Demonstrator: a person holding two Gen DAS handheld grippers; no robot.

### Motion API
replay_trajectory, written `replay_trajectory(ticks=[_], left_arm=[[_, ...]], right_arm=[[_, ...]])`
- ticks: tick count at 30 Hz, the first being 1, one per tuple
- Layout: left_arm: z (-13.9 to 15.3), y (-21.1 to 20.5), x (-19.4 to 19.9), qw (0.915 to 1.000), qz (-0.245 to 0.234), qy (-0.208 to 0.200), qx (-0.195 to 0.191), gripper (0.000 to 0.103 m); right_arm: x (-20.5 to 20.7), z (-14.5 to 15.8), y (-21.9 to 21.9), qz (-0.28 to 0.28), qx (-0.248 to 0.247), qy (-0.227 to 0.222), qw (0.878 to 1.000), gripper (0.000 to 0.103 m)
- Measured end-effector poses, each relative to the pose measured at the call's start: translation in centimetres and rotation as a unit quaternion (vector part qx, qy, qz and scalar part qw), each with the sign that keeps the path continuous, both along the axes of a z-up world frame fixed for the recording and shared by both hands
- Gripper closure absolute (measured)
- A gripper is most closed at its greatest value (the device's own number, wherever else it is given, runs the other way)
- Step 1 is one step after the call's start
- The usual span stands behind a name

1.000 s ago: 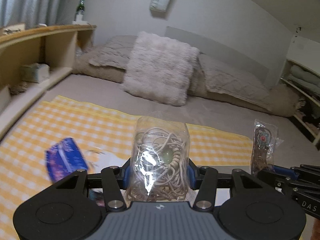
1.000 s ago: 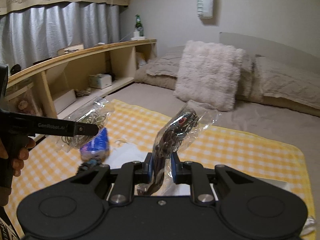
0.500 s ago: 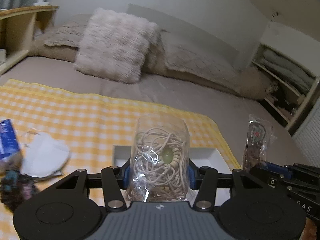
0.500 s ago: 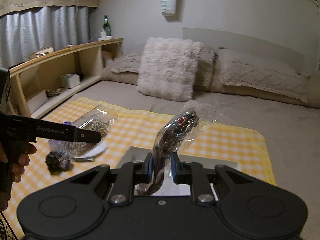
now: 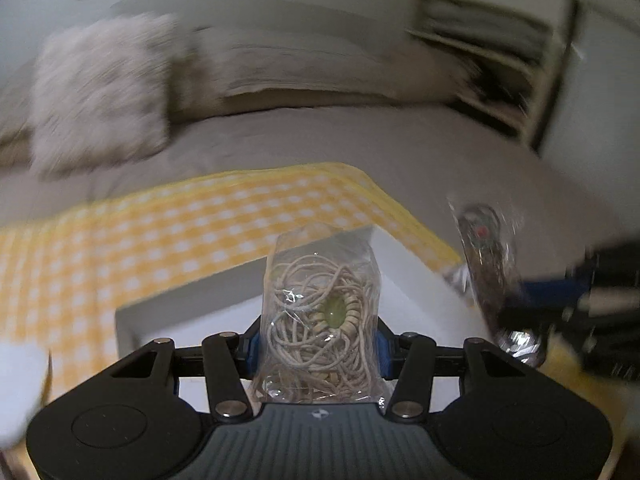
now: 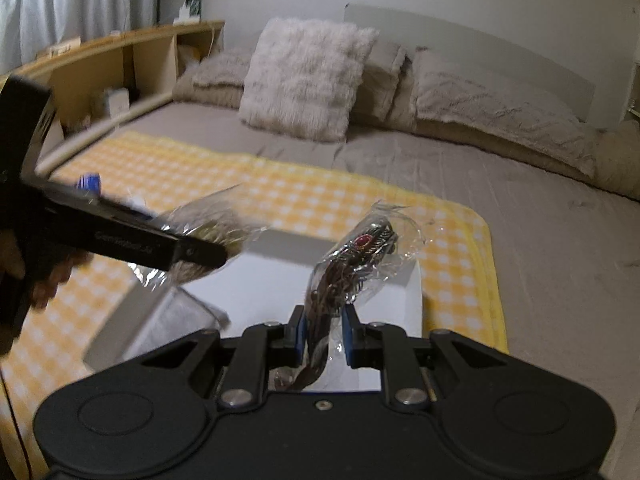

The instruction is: Organize soft objects

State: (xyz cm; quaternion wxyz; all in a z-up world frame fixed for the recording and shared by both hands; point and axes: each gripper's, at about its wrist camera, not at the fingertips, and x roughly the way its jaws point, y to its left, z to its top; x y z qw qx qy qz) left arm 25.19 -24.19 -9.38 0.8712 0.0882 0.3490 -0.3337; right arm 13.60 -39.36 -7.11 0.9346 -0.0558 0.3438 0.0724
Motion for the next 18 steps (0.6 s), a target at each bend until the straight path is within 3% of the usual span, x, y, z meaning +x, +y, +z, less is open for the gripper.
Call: replay_trajectory(ticks=[3,7,11,15,18], left_arm=[[-1.6,-1.4,0.5,0.9965,-0.064,-0.03,0.044,0.051],[-3.9,-2.6,1.3,0.9858,-0.133,-0.046,0.091,0.051],[-5.7,-3.0,1.4,0.9733,-0.195,-0.039,0.114,0.051],[-7.0,-3.4,0.5,0.9547,-0.265,-0.03,0.132,0.051],[-7.7,-3.5,0.1,0.9466,-0.288,-0.027,0.142,0.051]], right_arm=[[0.3,-1.1,-0.3,0.012,-0.02,0.019,1.0,0.084],[1.1,-2.5,-0.4,0.035,-0.045,0.043,0.997,0.084],[1.9,-3.6,-0.9,0.032,-0.021,0.074,0.997,0.084],[2.4,-4.5,-1.6,0.026,0.003,0.093,0.995,0.084],[2.6,-5.3,-1.0,0.043,-0.044,0.1,0.993,0.084]])
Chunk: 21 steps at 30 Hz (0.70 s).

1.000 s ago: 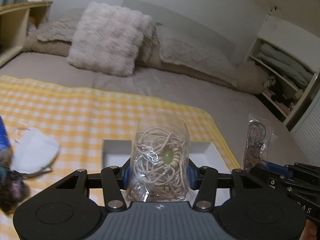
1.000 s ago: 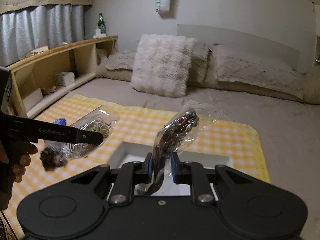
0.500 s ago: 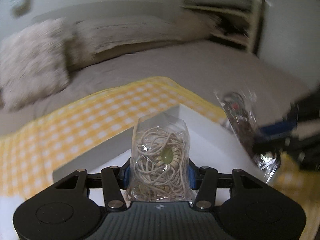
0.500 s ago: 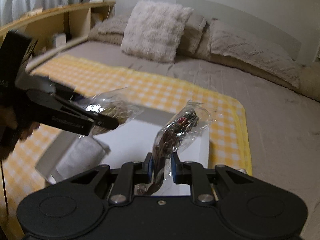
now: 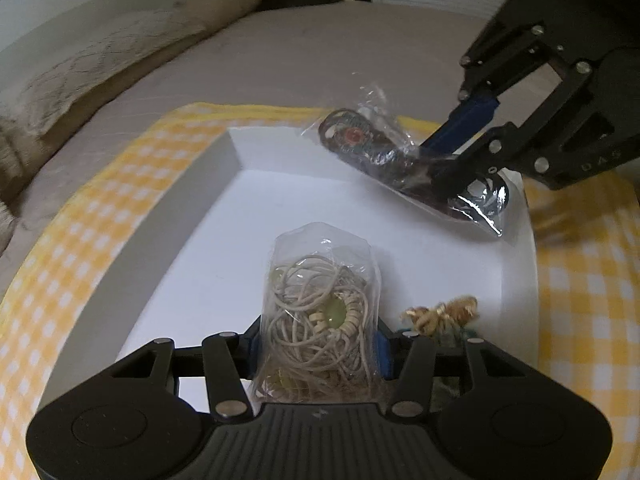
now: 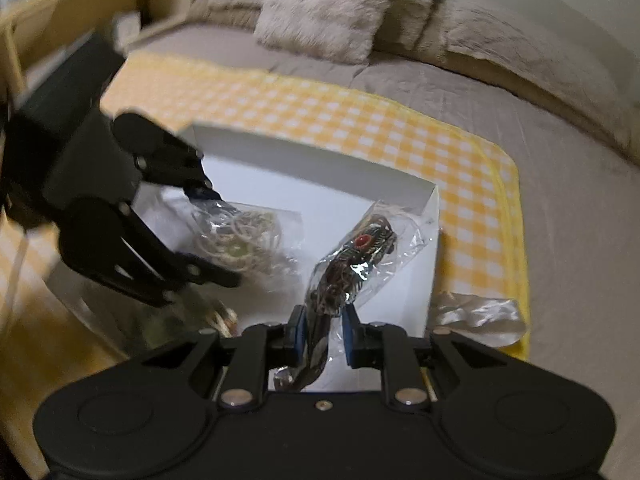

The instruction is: Organize soft objects

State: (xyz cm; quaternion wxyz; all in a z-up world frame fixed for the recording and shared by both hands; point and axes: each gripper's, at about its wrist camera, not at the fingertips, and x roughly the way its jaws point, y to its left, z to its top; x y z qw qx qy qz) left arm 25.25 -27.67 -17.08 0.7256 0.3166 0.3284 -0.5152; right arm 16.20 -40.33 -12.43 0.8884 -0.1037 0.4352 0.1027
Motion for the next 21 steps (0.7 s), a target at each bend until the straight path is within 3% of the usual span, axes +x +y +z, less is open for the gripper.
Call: replay_trajectory(ticks=[3,8,15,21], left_arm=[[0.0,-0.1,0.2,0.9999,-0.011,0.006,-0.005,0.051],[-0.3,-0.3,-0.1,0.9994,-0.03,0.015,-0.004,0.051],[-0.1,0.1,0.0,0.9993,-0.03,0.022,-0.002,0.051],[-0.1,0.3,0.5,0.999,-0.032,0.027,0.014,0.051]], right_arm=[[0.1,-0.8,0.5,0.02,-0.022,0.013,0.999,0.084],[0.2,-1.0,1.7,0.052,-0.002,0.021,0.998,0.083],[1.3,-2.8,1.8,0.015,-0.043,0.064,0.997,0.083],[1.6,-3.6,3.3,0.05,-0.022,0.077,0.996,0.083]])
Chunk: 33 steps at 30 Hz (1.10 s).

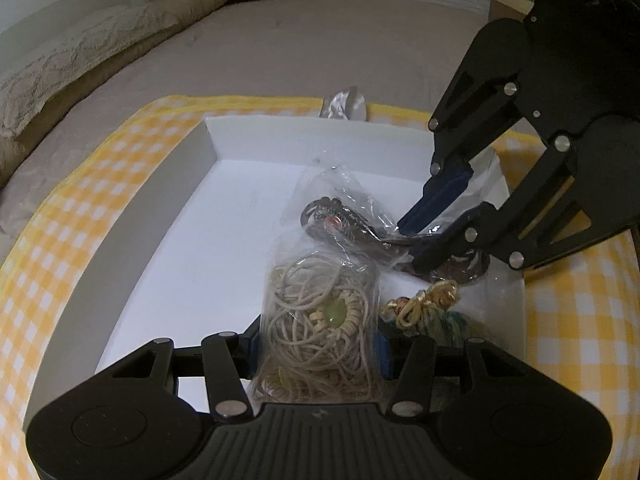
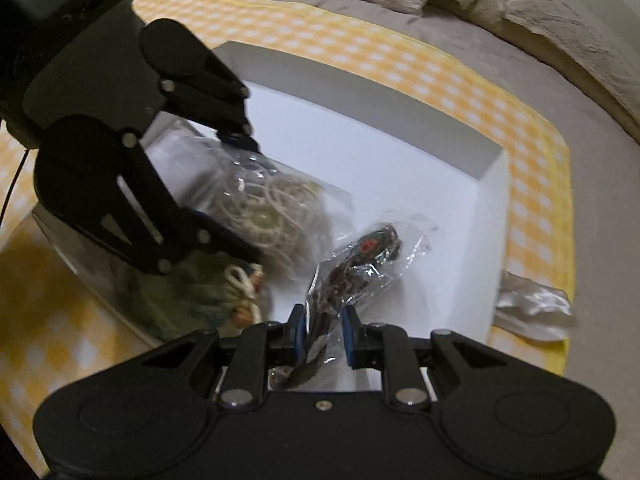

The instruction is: Organize soft objects

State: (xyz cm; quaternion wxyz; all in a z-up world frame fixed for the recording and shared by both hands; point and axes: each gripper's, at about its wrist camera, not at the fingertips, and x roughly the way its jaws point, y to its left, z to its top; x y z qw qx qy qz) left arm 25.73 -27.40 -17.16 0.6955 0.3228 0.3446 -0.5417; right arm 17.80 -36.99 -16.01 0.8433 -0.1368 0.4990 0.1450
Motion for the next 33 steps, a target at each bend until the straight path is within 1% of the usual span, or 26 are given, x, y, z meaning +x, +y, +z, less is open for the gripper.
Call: replay_trajectory(ticks=[4,6,7,8,9,10,12,14,20,24,26,28,31,33], left_arm=[[0.2,1.2,0.2,0.9999,0.01,0.002,0.006,0.049],[0.2,1.5,0.3,0.9998,0.018,0.004,0.003,0.048],[0.2,1.5,0.4,0.9998,0.02,0.006,0.002,0.048],[0.3,1.5,0.4,0.9997,0.024,0.009,0.003,0.045],[0.4,1.5,0.5,0.9996,0.026,0.008,0.002,0.041],[0.5,1.5,0.4,0.9995,0.029,0.008,-0.003,0.039],[1.0,1.5,0.5,0.999,0.039,0.014,-0.014,0.029],[1.5,1.6,0.6,0.9982,0.05,0.022,-0.025,0.025],[3.2,2.0,-0.4,0.9972,0.058,0.02,-0.042,0.024],[4.2,2.6,-1.5,0.997,0.058,0.014,-0.049,0.019],[4.9,3.0,-2.0,0.9964,0.061,0.012,-0.057,0.017],[5.6,3.5,-2.6,0.9958,0.064,0.008,-0.065,0.016],[6.7,4.2,-3.4,0.9946,0.07,0.003,-0.077,0.015],[7.4,4.7,-4.0,0.9938,0.073,-0.002,-0.083,0.013]], right_arm=[[0.0,0.1,0.7,0.009,0.019,0.001,1.0,0.083],[0.1,0.1,0.9,0.014,0.019,0.002,1.0,0.082],[0.1,0.1,1.0,0.014,0.015,0.001,1.0,0.077],[0.1,0.1,1.0,0.012,0.011,0.0,1.0,0.073],[0.1,0.0,1.0,0.008,0.006,-0.001,1.0,0.067],[-0.1,0.2,0.8,0.004,0.005,0.0,1.0,0.061],[-0.4,0.6,0.5,-0.003,0.012,-0.001,1.0,0.056],[-0.5,1.2,0.0,-0.015,0.017,-0.007,1.0,0.054],[-1.1,3.0,-1.1,-0.048,0.037,-0.029,0.998,0.049],[-1.7,4.2,-1.3,-0.06,0.044,-0.044,0.996,0.041],[-2.3,4.9,-1.4,-0.065,0.048,-0.053,0.995,0.039],[-2.9,5.6,-1.4,-0.07,0.053,-0.062,0.994,0.033],[-3.9,6.7,-1.3,-0.077,0.058,-0.077,0.992,0.03],[-4.5,7.2,-1.3,-0.082,0.061,-0.086,0.991,0.027]])
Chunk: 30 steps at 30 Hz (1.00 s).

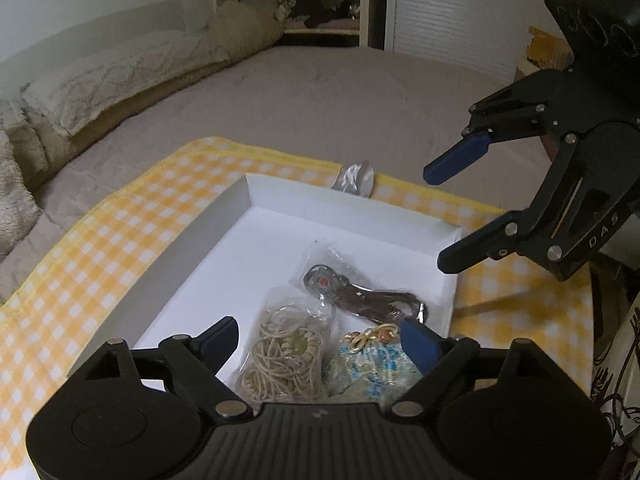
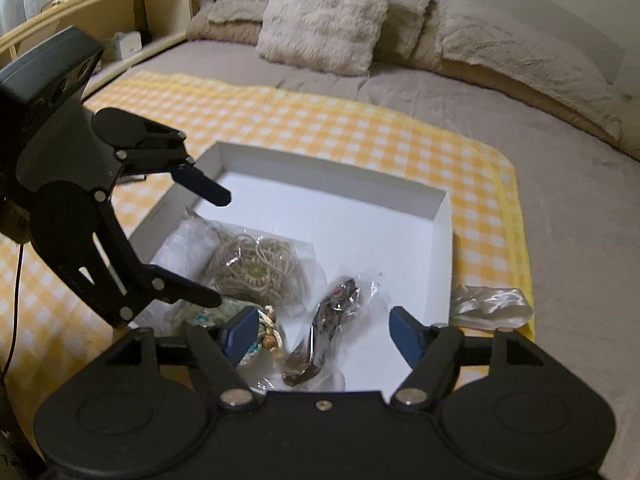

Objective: Organize soft objects
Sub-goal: 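Open left tool releasing the cord bag while right tool releases the keychain bag in the tray, then move both tools back toward the tissue pack and scrunchie on the cloth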

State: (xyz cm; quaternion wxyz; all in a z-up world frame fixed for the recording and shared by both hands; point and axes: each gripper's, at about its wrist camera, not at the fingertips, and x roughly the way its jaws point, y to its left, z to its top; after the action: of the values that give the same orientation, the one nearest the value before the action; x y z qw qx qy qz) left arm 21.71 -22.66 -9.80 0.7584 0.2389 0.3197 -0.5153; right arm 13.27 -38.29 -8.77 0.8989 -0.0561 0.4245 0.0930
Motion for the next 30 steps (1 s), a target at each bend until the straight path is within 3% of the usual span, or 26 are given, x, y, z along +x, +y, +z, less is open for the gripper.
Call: replay_trajectory(ticks=[6,10,20,23,27,30], left_arm=[[1.6,1.4,-1.5,0.9995,0.026,-0.011,-0.013,0.002],[2.3,2.6,-2.0,0.9977,0.062,-0.012,-0.027,0.0],[3.7,5.4,-3.0,0.9871,0.144,0.0,-0.069,0.0],[3.9,6.2,-3.2,0.9812,0.175,0.016,-0.079,0.0],[4.5,7.8,-2.7,0.967,0.231,0.04,-0.099,0.0],[5.0,9.0,-2.7,0.9601,0.257,0.03,-0.107,0.0]], right_arm=[[-2.1,1.6,-0.2,-0.021,0.011,-0.03,0.999,0.017],[-3.2,2.3,-0.5,-0.038,0.016,-0.048,0.998,0.003],[-4.9,3.0,0.1,-0.063,0.015,-0.075,0.995,0.0],[-5.1,3.2,0.3,-0.072,0.017,-0.081,0.994,0.0],[-5.0,3.2,1.0,-0.08,0.019,-0.088,0.993,0.0],[-4.8,3.4,1.6,-0.078,0.021,-0.091,0.993,0.0]])
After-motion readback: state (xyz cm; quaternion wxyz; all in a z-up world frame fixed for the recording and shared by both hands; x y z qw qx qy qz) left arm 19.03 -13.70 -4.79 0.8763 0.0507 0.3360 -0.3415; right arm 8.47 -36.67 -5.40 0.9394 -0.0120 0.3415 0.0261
